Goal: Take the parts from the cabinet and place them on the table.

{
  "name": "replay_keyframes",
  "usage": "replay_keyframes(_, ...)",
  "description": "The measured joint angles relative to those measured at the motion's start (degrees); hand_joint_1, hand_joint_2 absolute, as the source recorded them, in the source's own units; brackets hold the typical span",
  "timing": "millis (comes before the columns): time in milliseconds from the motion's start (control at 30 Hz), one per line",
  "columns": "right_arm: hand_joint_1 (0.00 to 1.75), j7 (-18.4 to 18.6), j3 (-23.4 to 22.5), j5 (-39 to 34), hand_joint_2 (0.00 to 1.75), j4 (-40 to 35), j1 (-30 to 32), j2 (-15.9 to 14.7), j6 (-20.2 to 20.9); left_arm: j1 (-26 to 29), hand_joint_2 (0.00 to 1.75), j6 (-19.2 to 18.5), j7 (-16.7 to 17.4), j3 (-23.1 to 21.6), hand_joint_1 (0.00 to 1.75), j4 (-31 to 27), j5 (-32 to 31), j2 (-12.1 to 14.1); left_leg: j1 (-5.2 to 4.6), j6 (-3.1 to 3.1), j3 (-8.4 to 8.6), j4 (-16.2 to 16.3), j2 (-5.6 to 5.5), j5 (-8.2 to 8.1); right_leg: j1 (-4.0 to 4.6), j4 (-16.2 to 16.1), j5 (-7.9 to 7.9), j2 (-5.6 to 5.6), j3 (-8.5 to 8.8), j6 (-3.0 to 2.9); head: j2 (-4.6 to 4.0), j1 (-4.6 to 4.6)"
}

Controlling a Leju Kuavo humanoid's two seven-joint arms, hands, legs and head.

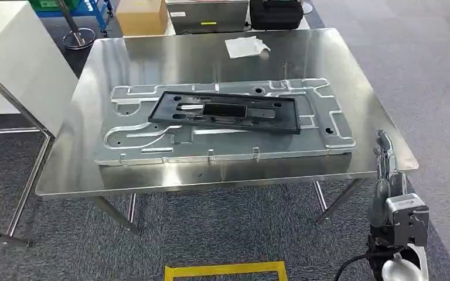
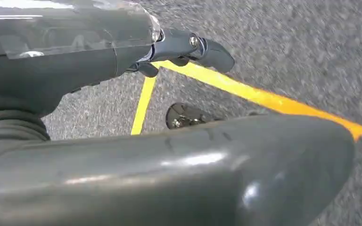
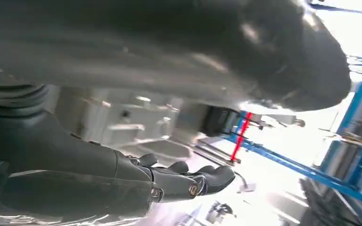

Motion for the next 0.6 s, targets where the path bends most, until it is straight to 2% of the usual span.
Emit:
replay_keyframes(33, 0.00, -0.2, -0.5, 0.9, 0.00, -0.1, 1.0, 0.9, 0.0, -0.1, 0.00, 0.0, 0.0, 0.0, 0.00, 0.0, 0.0, 0.0, -0.27, 0.81, 1.04, -2.5, -0.17, -1.00, -0.05, 0.1, 0.41, -0.65, -0.07, 0.42, 0.00, 0.02)
replay_keyframes(100, 0.00, -0.2, -0.8, 2.6, 0.00, 0.0, 2.0, 2.5, 0.0, -0.1, 0.00, 0.0, -0.1, 0.0, 0.00, 0.0, 0.0, 0.0, -0.58, 1.60, -0.03, -2.2, -1.00, -0.21, -0.25, -0.3, 1.44, -1.67, -0.03, 0.95, 0.00, 0.00)
replay_keyframes(133, 0.00, -0.2, -0.8, 3.6, 0.00, 0.0, 2.4, 3.2, 0.0, 0.0, 0.00, 0.0, 0.0, 0.0, 0.00, 0.0, 0.0, 0.0, -0.26, 2.16, -0.47, -2.6, -1.40, 0.62, -0.04, -0.3, 1.88, -1.98, -0.11, 1.36, 0.00, 0.02)
replay_keyframes(167, 0.00, -0.1, -0.8, 4.5, 0.00, 0.2, 2.5, 3.8, 0.0, -0.1, 0.00, 0.0, 0.0, 0.0, 0.00, 0.0, 0.1, -0.1, 0.02, 2.67, -0.96, -2.8, -1.50, 1.50, -0.49, 0.5, -0.22, 0.23, -0.65, 1.77, 0.00, 0.02)
replay_keyframes(200, 0.00, 0.2, -0.8, 5.8, 0.00, 0.5, 2.7, 4.3, 0.0, -0.2, 0.00, 0.0, 0.2, 0.0, 0.00, 0.0, 0.1, -0.1, 0.06, 3.32, -1.83, -2.8, -1.77, 2.24, -0.50, 2.9, -3.81, 2.29, -1.38, 1.81, 0.00, 0.04)
replay_keyframes(233, 0.00, 0.5, -0.8, 6.9, 0.00, 0.9, 2.7, 4.8, 0.0, -0.2, 0.00, 0.0, 0.3, 0.0, 0.00, 0.0, 0.2, -0.1, 0.03, 3.45, -2.54, -2.8, -2.08, 2.99, -0.59, 6.7, -7.58, 3.40, -2.36, 1.93, 0.00, 0.04)
replay_keyframes(267, 0.00, 0.6, -0.8, 7.7, 0.00, 1.6, 2.7, 5.2, 0.0, -0.2, 0.00, 0.1, 0.3, 0.0, 0.00, 0.0, 0.2, -0.2, -0.04, 3.51, -3.47, -2.7, -2.58, 3.75, -0.61, 10.8, -10.51, 3.73, -3.22, 2.02, 0.00, 0.04)
replay_keyframes(300, 0.00, 0.8, -0.7, 8.4, 0.00, 2.4, 2.8, 5.7, -0.1, -0.3, 0.00, 0.2, 0.3, 0.0, 0.00, 0.0, 0.2, -0.2, -0.09, 3.47, -4.53, -2.6, -3.11, 4.50, -0.61, 14.6, -12.11, 3.78, -3.77, 2.12, 0.00, 0.04)
replay_keyframes(333, 0.00, 0.9, -0.5, 8.9, 0.00, 3.0, 2.7, 6.2, -0.1, -0.3, 0.00, 0.2, 0.4, 0.0, 0.00, 0.0, 0.2, -0.2, -0.11, 3.37, -5.71, -2.4, -3.76, 5.26, -0.62, 16.8, -11.60, 3.80, -3.51, 2.15, 0.00, 0.04)
replay_keyframes(367, 0.00, 1.1, -0.3, 9.5, 0.00, 3.6, 2.6, 6.5, -0.1, -0.3, 0.00, 0.3, 0.4, 0.0, 0.00, 0.0, 0.2, -0.2, -0.10, 3.23, -6.90, -2.1, -4.35, 5.96, -0.62, 16.4, -9.49, 3.87, -2.16, 2.11, 0.00, 0.04)
replay_keyframes(400, 0.00, 1.5, 0.0, 10.3, 0.00, 4.4, 2.3, 6.6, 0.0, -0.3, 0.00, 0.4, 0.4, 0.0, 0.00, 0.0, 0.2, -0.2, -0.04, 3.07, -7.97, -1.8, -4.92, 6.54, -0.66, 14.3, -7.16, 4.09, -0.04, 2.00, 0.00, 0.04)
replay_keyframes(433, 0.00, 1.9, 0.7, 11.3, 0.00, 5.7, 1.8, 6.8, 0.1, -0.3, 0.00, 0.5, 0.5, 0.0, 0.00, 0.0, 0.3, -0.3, -0.01, 2.80, -9.06, -1.5, -5.58, 7.19, -0.71, 10.3, -5.34, 4.78, 3.14, 1.76, 0.00, 0.04)
replay_keyframes(467, 0.00, 2.2, 1.3, 12.3, 0.00, 7.0, 1.3, 7.0, 0.1, -0.3, 0.00, 0.7, 0.5, 0.0, 0.00, 0.0, 0.3, -0.5, 0.05, 2.50, -9.88, -1.1, -6.17, 7.85, -0.83, 5.0, -5.40, 6.99, 7.10, 1.36, 0.00, 0.02)
replay_keyframes(500, 0.00, 2.5, 2.0, 13.6, 0.00, 8.4, 0.9, 7.2, -0.3, -0.5, 0.00, 0.9, 0.5, 0.0, 0.00, 0.0, 0.3, -0.7, -0.30, 2.16, -10.61, -0.8, -6.79, 8.32, -0.64, -0.7, -7.73, 9.40, 10.67, 0.81, 0.00, 0.04)
replay_keyframes(533, 0.00, 2.6, 2.4, 14.1, 0.00, 9.7, 0.5, 7.4, -0.7, -0.6, 0.00, 1.1, 0.5, 0.0, 0.00, 0.0, 0.3, -0.7, -0.21, 1.90, -10.76, -0.9, -7.24, 9.12, -0.84, -2.6, -8.57, 9.15, 11.54, 1.09, 0.00, -0.07)
replay_keyframes(600, 0.00, 3.0, 3.4, 14.5, 0.00, 13.7, -0.6, 7.8, -0.8, -0.5, 0.00, 1.3, 0.5, 0.0, 0.00, 0.0, 0.3, -0.8, 0.11, 1.08, -11.06, -1.6, -8.57, 10.77, -0.30, -2.1, -7.78, 7.83, 10.73, 0.73, 0.00, 0.00)
